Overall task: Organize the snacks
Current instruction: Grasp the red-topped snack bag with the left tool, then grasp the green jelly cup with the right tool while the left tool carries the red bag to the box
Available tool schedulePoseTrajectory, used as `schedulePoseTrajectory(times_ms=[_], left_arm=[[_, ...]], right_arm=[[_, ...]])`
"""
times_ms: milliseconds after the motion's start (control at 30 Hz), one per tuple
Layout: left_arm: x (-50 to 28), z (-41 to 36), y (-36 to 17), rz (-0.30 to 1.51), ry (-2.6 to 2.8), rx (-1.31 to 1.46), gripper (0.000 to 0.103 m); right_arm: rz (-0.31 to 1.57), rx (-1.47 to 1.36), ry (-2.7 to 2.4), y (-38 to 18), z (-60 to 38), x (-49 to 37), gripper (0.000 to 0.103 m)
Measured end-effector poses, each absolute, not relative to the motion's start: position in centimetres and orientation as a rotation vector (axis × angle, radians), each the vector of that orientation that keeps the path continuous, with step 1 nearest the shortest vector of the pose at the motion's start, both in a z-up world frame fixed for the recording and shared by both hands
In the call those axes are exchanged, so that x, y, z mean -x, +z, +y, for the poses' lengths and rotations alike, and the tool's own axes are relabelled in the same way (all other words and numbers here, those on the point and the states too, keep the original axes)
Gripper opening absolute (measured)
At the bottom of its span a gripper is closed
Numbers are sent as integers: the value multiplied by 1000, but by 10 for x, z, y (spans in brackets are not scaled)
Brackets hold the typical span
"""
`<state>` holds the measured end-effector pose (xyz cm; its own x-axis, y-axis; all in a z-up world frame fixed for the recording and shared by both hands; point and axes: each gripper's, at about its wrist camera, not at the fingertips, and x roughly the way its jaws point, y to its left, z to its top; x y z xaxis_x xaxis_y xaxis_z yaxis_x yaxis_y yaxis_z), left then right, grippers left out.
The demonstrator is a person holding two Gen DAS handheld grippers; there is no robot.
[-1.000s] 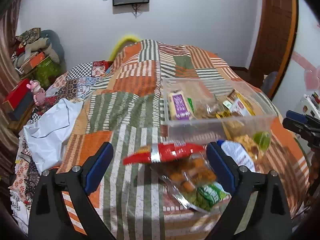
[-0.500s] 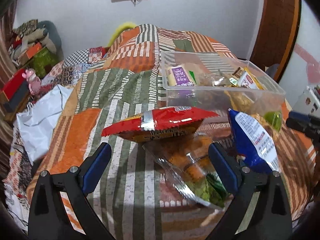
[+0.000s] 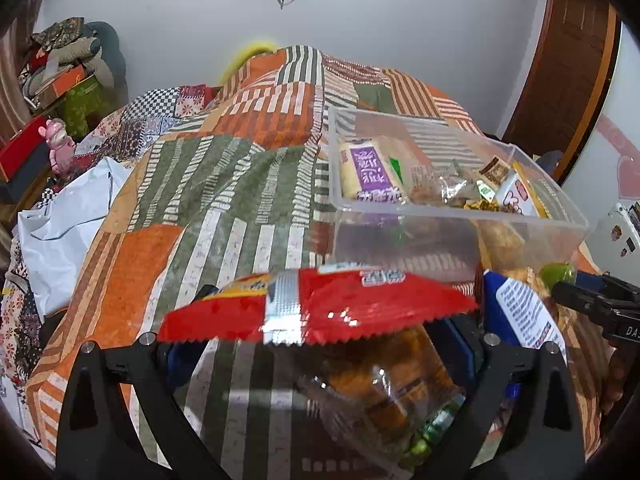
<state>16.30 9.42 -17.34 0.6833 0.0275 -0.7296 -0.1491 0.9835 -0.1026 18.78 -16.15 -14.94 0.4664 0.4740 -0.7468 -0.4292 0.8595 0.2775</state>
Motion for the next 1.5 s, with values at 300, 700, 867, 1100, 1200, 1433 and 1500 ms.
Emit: schedulePoseTrajectory(times_ms=[300,700,867,1100,1200,1433,1500], left_arm=[[-162,97,-171,791,91,190,80],[-140,92,-149,748,87,145,68],[-130,88,-133,708,85,120,68],[-122,84,-104,652,77,136,68],[-121,81,-90,623,66,133,68],[-129,70,-65,559,41,126,68],[-135,67,-60,549,32,130,68]], right_arm=[[926,-120,535,-148,-169,-188,57],[876,-85,530,-137,-178,-177,55],[849,-92,532,-129,-186,-170,55],[777,-122,540,-105,-197,-165,55],[736,-115,541,-92,-196,-163,55],[651,-101,546,-68,-190,-165,55],[633,-100,548,-64,-187,-169,55]])
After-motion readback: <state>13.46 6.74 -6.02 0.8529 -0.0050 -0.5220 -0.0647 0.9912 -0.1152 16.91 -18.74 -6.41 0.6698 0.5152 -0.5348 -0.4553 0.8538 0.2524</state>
